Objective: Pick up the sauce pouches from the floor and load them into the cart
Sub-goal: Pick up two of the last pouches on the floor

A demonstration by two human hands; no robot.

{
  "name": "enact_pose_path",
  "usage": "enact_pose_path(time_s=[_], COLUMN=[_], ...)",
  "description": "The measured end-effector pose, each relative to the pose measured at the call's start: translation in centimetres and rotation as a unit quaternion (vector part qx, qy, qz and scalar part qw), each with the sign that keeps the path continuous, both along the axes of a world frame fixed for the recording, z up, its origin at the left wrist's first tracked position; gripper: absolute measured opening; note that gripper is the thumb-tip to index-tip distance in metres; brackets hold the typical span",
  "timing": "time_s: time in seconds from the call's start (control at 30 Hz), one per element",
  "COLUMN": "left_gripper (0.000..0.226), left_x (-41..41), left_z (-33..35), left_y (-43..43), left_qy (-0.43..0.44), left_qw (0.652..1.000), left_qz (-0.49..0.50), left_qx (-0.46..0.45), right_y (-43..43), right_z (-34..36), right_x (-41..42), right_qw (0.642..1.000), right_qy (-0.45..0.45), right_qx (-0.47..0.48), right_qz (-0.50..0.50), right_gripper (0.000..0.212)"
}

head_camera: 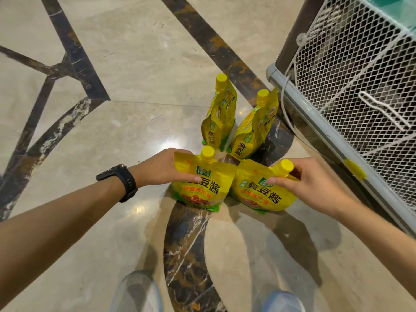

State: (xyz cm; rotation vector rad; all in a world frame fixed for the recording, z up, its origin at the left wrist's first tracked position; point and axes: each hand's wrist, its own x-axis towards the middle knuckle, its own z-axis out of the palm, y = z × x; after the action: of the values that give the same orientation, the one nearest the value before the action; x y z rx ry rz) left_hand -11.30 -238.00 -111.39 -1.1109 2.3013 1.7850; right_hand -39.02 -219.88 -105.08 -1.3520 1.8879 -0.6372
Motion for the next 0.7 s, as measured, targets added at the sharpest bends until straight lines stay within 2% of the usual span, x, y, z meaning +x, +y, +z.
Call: enact_pose_path(time_s=[0.2,0.37,0.47,0.57,0.7], left_gripper=[0.052,0.060,0.057,0.049,0.049], left_x=[1.2,1.7,1.8,1.5,0.8], left_z=[-1.1,-1.7,-2.1,-2.2,-1.8], left_y=[-0.1,-0.2,0.2,0.9,0.8], left_qy=[0.013,0.018,0.031,0.047,0.046], left_qw=[0.998,0.997,0.997,0.994,0.994], left_qz=[-0.044,-0.056,-0.007,0.057,0.051], left_qx=[0.031,0.059,0.067,0.086,0.085], right_y=[-0.5,-0.2,0.3,-0.5,-1.3], right_z=[0.2,-1.2,-2.0,-1.4,-0.7], right_x=[-0.7,-0.9,-1.2,-1.7,-2.0], right_qw=[0.996,0.996,0.996,0.996,0.992], right_qy=[-0.085,-0.079,-0.070,-0.053,-0.069], right_qx=[0.010,0.034,0.051,0.063,0.071], right_qz=[-0.022,-0.021,-0.025,0.041,0.074], right_gripper=[0.010,0.012,0.014,0.015,0.013])
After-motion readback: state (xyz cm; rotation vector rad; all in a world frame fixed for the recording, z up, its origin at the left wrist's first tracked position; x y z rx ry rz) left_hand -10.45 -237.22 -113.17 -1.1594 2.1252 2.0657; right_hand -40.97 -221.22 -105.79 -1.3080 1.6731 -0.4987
